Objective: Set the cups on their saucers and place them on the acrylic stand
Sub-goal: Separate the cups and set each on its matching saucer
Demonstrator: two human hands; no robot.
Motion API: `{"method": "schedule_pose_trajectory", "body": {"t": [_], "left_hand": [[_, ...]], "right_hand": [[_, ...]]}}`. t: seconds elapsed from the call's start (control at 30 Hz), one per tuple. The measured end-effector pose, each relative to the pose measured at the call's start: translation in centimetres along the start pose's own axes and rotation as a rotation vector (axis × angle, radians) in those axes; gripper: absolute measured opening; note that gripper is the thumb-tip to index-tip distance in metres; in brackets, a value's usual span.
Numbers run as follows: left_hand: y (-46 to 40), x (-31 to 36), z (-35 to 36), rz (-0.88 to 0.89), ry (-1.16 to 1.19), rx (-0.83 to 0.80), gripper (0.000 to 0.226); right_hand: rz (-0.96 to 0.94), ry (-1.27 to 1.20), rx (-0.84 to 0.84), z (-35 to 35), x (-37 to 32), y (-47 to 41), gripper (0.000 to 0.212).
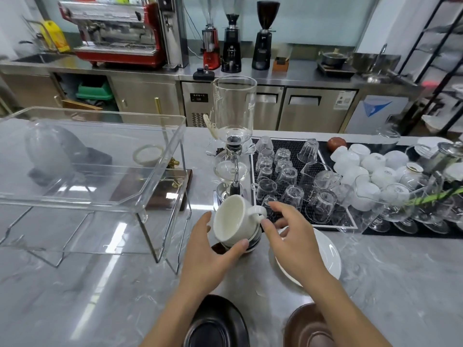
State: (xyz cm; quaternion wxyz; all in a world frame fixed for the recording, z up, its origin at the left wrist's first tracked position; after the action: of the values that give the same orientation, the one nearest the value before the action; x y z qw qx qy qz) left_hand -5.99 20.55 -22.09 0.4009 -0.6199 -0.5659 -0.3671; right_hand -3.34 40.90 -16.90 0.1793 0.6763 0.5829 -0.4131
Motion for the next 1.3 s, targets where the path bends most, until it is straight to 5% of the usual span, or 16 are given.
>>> {"method": "schedule_pose_trajectory", "body": {"t": [0.13, 0.57, 1.1, 1.3], "left_hand": [[-0.8, 0.8, 0.1, 0.032, 0.031, -0.023, 0.072], [-1.4, -0.5, 0.6, -0.024, 0.143, -0.008, 0.075], [-1.2, 4.4, -0.1, 0.141, 0.216, 0.04, 0.082], [-0.6, 7.2, 2.6, 0.179, 0.263, -0.023, 0.078]], "right_hand": [[-0.041, -0.01, -0.004, 0.3, -0.5, -1.0, 0.026], [-0.032, -0.016, -0.02, 0.8, -0.5, -1.9, 0.024], [-0.061, -0.192, 0.028, -3.0, -1.7, -1.9, 0.025], [0.002, -0.351, 0.014, -6.2, 0.2, -0.9, 0.046]]}}
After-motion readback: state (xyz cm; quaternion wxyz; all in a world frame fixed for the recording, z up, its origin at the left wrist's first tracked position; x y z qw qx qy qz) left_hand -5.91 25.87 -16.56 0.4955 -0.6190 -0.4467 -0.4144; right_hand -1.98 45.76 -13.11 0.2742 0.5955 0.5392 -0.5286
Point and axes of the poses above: each hand's wrist, its own y-axis away from the middle knuckle, its own z-axis out of the palm, x = y × z, the point moved 8 cm from there along -y, towards the middle knuckle
